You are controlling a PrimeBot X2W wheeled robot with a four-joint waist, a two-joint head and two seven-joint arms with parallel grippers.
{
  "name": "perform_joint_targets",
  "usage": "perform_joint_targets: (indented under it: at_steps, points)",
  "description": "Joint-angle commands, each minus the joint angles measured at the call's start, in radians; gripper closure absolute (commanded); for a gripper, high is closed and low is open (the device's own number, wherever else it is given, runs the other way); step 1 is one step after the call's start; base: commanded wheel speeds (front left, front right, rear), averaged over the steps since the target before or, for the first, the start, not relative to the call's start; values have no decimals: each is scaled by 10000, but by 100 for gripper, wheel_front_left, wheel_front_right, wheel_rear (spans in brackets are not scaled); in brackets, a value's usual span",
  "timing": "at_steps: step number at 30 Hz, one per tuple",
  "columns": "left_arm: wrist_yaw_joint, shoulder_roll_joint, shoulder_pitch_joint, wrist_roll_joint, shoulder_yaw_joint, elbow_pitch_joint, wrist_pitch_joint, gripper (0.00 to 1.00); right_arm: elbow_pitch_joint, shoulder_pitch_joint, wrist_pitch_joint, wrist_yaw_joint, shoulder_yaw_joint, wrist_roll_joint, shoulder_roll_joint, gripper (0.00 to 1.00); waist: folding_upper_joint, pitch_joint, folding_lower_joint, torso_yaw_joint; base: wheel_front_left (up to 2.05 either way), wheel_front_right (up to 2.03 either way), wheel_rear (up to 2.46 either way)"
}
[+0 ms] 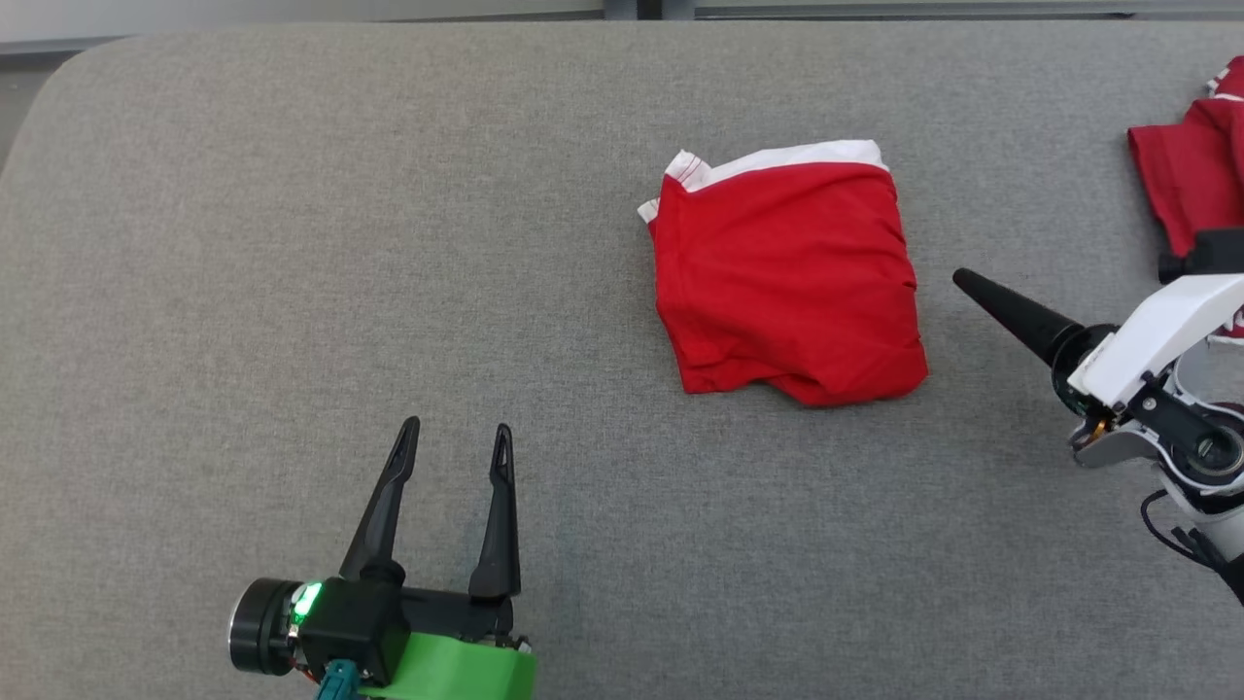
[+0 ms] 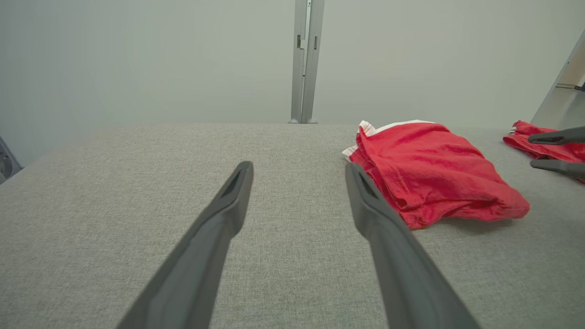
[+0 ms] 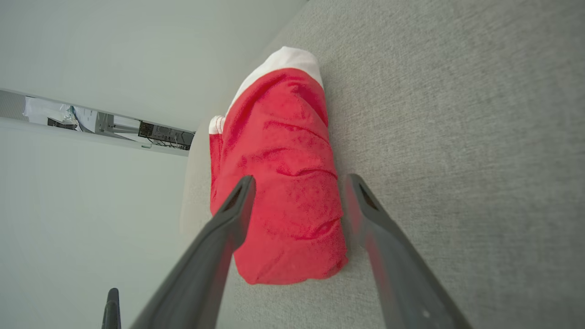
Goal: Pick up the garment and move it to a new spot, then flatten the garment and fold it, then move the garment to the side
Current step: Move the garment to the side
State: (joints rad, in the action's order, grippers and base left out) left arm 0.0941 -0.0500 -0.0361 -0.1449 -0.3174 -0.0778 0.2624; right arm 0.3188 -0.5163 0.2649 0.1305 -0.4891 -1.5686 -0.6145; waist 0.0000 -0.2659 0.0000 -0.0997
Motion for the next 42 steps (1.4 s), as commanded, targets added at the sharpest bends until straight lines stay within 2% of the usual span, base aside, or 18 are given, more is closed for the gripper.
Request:
perform_joint_targets:
  at_steps: [1, 4, 12, 13, 14, 15, 16, 17, 20, 24, 33, 42]
  points:
    - [32, -14, 229, -108, -36, -33, 27, 0, 105, -245, 168, 0, 156, -301, 19, 0, 0, -491, 0, -384, 0, 0, 0]
    - [9, -14, 407, -169, -204, -55, 27, 0, 335, -517, 569, 0, 380, -692, -19, 0, 0, -709, 0, -499, 0, 0, 0]
    - [34, -14, 789, -174, -476, -13, 27, 0, 793, -1146, 1072, 0, 298, -578, 183, 0, 0, -1155, 0, -720, 0, 0, 0]
    - [43, -14, 817, -191, -512, -3, 27, 0, 856, -1193, 1122, 0, 264, -566, 243, 10, 0, -1178, 0, -734, 0, 0, 0]
    - [32, -14, 831, -201, -529, 12, 27, 0, 879, -1226, 1158, 0, 223, -514, 294, 25, 0, -1185, 0, -740, 0, 0, 0]
    - [33, -14, 850, -208, -547, 22, 27, 0, 918, -1252, 1230, 0, 198, -524, 374, 51, 0, -1186, 0, -743, 0, 0, 0]
    - [32, -14, 866, -212, -559, 24, 27, 0, 897, -1281, 1273, 0, 164, -483, 403, 67, 0, -1189, 0, -747, 0, 0, 0]
    - [28, -14, 885, -213, -572, 30, 27, 0, 876, -1297, 1279, 0, 143, -428, 427, 99, 0, -1187, 0, -751, 0, 0, 0]
    - [8, -14, 926, -149, -585, 51, 27, 0, 663, -1290, 1144, 0, 110, -203, 419, 100, 0, -1150, 0, -734, 0, 0, 0]
    - [32, -14, 829, 10, -484, 23, 27, 0, 221, -1238, 807, 0, 51, 366, 49, 100, 0, -1095, 0, -532, 0, 0, 0]
    - [-246, -16, 1039, 413, -300, -127, 27, 0, -464, -1829, 365, 0, -264, 1722, -1500, 100, 0, -1621, 0, 701, 0, 0, 0]
    - [-582, -22, 1641, 916, -145, -35, 28, 0, -246, -2650, 102, -1, -85, 2286, -2972, 100, 0, -2522, 0, 1315, 0, 0, 0]
